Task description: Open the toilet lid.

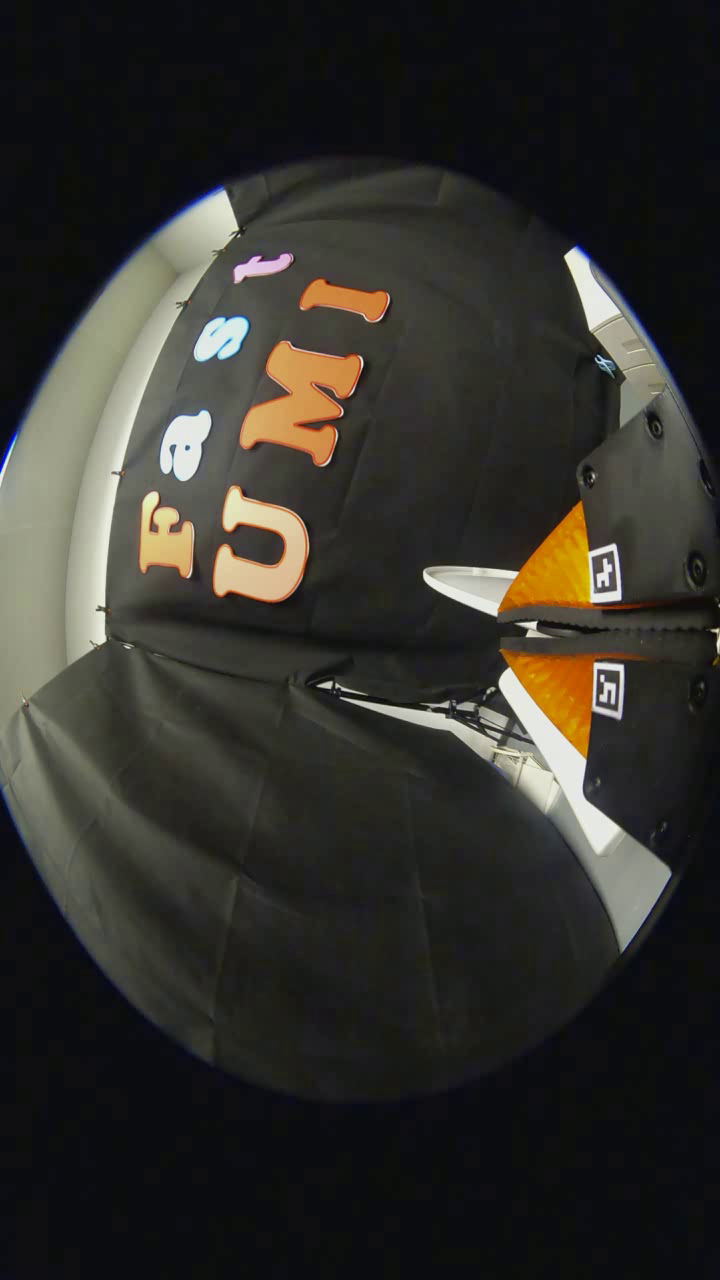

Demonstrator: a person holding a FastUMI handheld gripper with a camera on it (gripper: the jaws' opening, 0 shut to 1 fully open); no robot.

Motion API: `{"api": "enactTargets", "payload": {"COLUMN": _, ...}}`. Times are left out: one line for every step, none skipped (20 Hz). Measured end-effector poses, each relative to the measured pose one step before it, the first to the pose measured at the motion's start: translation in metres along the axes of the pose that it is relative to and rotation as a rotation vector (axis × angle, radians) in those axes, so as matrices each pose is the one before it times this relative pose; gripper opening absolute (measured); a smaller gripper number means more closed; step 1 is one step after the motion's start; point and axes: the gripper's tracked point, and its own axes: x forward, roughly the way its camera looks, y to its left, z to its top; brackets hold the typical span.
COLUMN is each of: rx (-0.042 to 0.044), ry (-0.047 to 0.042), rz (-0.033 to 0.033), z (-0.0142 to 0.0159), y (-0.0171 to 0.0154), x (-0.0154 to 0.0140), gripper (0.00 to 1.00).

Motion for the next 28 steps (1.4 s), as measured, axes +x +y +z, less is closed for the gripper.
{"api": "enactTargets", "payload": {"rx": -0.01228, "ry": 0.00537, "rz": 0.00999, "z": 0.00054, "y": 0.00572, "x": 0.00178, "gripper": 0.08}}
{"api": "enactTargets", "payload": {"rx": -0.01810, "ry": 0.00512, "rz": 0.01064, "z": -0.00027, "y": 0.00670, "x": 0.00092, "gripper": 0.08}}
{"api": "enactTargets", "payload": {"rx": -0.01306, "ry": -0.00021, "rz": 0.00436, "z": 0.00044, "y": 0.00486, "x": 0.00031, "gripper": 0.08}}
{"api": "enactTargets", "payload": {"rx": -0.00734, "ry": 0.00177, "rz": 0.00056, "z": 0.00018, "y": 0.00298, "x": 0.00115, "gripper": 0.08}}
{"api": "enactTargets", "payload": {"rx": -0.00173, "ry": 0.00031, "rz": 0.00047, "z": -0.00111, "y": 0.00160, "x": -0.00098, "gripper": 0.08}}
{"api": "enactTargets", "payload": {"rx": 0.00223, "ry": 0.00303, "rz": 0.00704, "z": -0.00197, "y": 0.00309, "x": 0.00004, "gripper": 0.08}}
{"api": "enactTargets", "payload": {"rx": 0.00694, "ry": 0.00225, "rz": 0.00420, "z": -0.00120, "y": 0.00156, "x": -0.00024, "gripper": 0.08}}
{"api": "enactTargets", "payload": {"rx": 0.00413, "ry": 0.00361, "rz": -0.00430, "z": -0.00060, "y": -0.00271, "x": 0.00002, "gripper": 0.08}}
{"api": "enactTargets", "payload": {"rx": -0.00033, "ry": -0.00137, "rz": -0.00543, "z": 0.00077, "y": -0.00376, "x": -0.00083, "gripper": 0.09}}
{"api": "enactTargets", "payload": {"rx": 0.00163, "ry": -0.00265, "rz": -0.00623, "z": 0.00156, "y": -0.00443, "x": -0.00016, "gripper": 0.09}}
{"api": "enactTargets", "payload": {"rx": 0.00706, "ry": -0.00515, "rz": -0.00996, "z": -0.00032, "y": -0.00349, "x": -0.00152, "gripper": 0.09}}
{"api": "enactTargets", "payload": {"rx": 0.01247, "ry": -0.00824, "rz": -0.00214, "z": 0.00003, "y": -0.00072, "x": -0.00054, "gripper": 0.10}}
{"api": "enactTargets", "payload": {"rx": 0.01769, "ry": -0.00316, "rz": 0.01390, "z": -0.00086, "y": 0.00104, "x": -0.00190, "gripper": 0.12}}
{"api": "enactTargets", "payload": {"rx": 0.01974, "ry": -0.00024, "rz": 0.02366, "z": -0.00039, "y": 0.00258, "x": 0.00066, "gripper": 0.18}}
{"api": "enactTargets", "payload": {"rx": 0.01426, "ry": -0.00389, "rz": 0.00974, "z": 0.00023, "y": -0.00122, "x": -0.00104, "gripper": 0.25}}
{"api": "enactTargets", "payload": {"rx": 0.00798, "ry": -0.00501, "rz": 0.02295, "z": 0.00445, "y": 0.00376, "x": -0.00318, "gripper": 0.33}}
{"api": "enactTargets", "payload": {"rx": -0.00432, "ry": -0.00513, "rz": 0.01821, "z": 0.00436, "y": 0.00365, "x": -0.00335, "gripper": 0.45}}
{"api": "enactTargets", "payload": {"rx": -0.00557, "ry": -0.00887, "rz": 0.01685, "z": 0.00468, "y": 0.00174, "x": -0.00390, "gripper": 0.58}}
{"api": "enactTargets", "payload": {"rx": -0.00012, "ry": -0.01478, "rz": 0.01308, "z": 0.00706, "y": 0.00283, "x": -0.00479, "gripper": 0.71}}
{"api": "enactTargets", "payload": {"rx": -0.00130, "ry": -0.00808, "rz": 0.00750, "z": 0.00403, "y": -0.00158, "x": -0.00330, "gripper": 0.84}}
{"api": "enactTargets", "payload": {"rx": -0.00244, "ry": -0.01393, "rz": 0.00421, "z": 0.00674, "y": -0.00448, "x": -0.00723, "gripper": 0.97}}
{"api": "enactTargets", "payload": {"rx": -0.00317, "ry": -0.01808, "rz": 0.00434, "z": 0.00871, "y": -0.00471, "x": -0.00403, "gripper": 0.97}}
{"api": "enactTargets", "payload": {"rx": -0.00165, "ry": -0.02005, "rz": -0.00010, "z": 0.00752, "y": -0.00957, "x": -0.00592, "gripper": 0.97}}
{"api": "enactTargets", "payload": {"rx": -0.00327, "ry": -0.01906, "rz": -0.00445, "z": 0.00814, "y": -0.01087, "x": -0.00640, "gripper": 0.97}}
{"api": "enactTargets", "payload": {"rx": -0.00478, "ry": -0.01306, "rz": -0.00853, "z": 0.00634, "y": -0.01390, "x": -0.00834, "gripper": 0.97}}
{"api": "enactTargets", "payload": {"rx": 0.00253, "ry": -0.00741, "rz": -0.00439, "z": 0.00315, "y": -0.01509, "x": -0.00659, "gripper": 0.97}}
{"api": "enactTargets", "payload": {"rx": 0.01378, "ry": 0.00036, "rz": -0.00400, "z": 0.00096, "y": -0.01498, "x": -0.00678, "gripper": 0.97}}
{"api": "enactTargets", "payload": {"rx": 0.01988, "ry": 0.00254, "rz": -0.00474, "z": -0.00030, "y": -0.01622, "x": -0.00703, "gripper": 0.97}}
